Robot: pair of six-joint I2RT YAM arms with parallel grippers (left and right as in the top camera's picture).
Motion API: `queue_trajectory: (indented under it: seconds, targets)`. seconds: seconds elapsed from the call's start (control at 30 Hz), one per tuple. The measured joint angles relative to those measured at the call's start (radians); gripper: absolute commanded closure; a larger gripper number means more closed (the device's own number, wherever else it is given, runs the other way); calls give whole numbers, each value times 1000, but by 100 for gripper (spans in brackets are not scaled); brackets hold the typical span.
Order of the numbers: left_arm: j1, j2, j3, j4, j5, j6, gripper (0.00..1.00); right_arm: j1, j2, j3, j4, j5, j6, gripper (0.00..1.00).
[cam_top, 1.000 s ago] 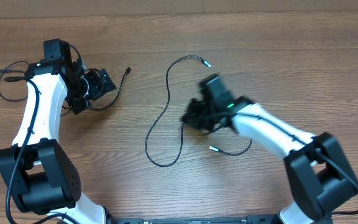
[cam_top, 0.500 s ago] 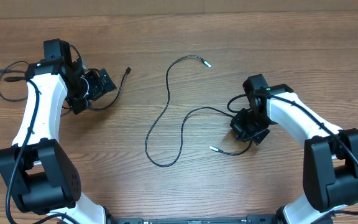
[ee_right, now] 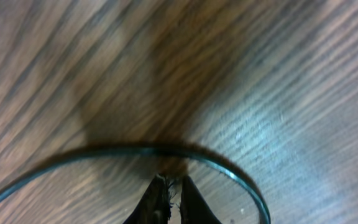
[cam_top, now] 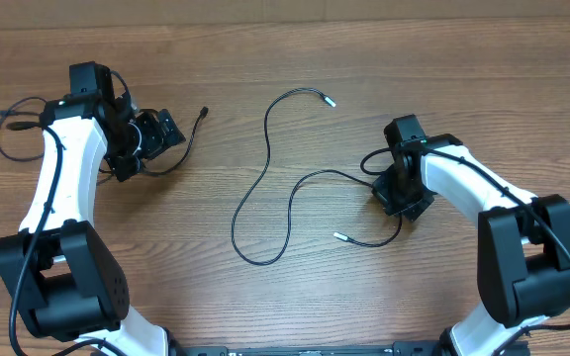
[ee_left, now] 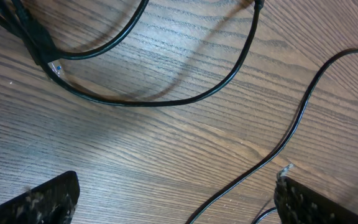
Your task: Untangle cables
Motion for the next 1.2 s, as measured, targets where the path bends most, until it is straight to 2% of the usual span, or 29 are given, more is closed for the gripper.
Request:
queue_trajectory:
  seconds: [0.17, 0.27, 0.43, 0.57, 0.63, 0.7, 1.03, 1.2]
  targets:
    - [0, 0, 0, 0, 0, 0, 0, 0, 5, 1, 95, 65, 2, 91]
    - [0, 0, 0, 0, 0, 0, 0, 0, 13, 1, 211, 116, -1, 94]
    - [0, 0, 0, 0, 0, 0, 0, 2, 37, 1, 413, 164, -70, 93]
    - [0, 0, 0, 0, 0, 0, 0, 10, 40, 1, 496, 176, -122, 91]
    - [0, 0, 0, 0, 0, 0, 1, 13, 42, 1, 519, 178, -134, 90]
    - [0, 0, 0, 0, 0, 0, 0, 14, 42, 1, 534, 177, -145, 96]
    - [0, 0, -1, 0, 0, 0, 0, 6, 30, 2, 506, 61, -288, 96]
    - [0, 0, -1, 0, 0, 0, 0, 1, -19, 30, 474, -23, -308, 96]
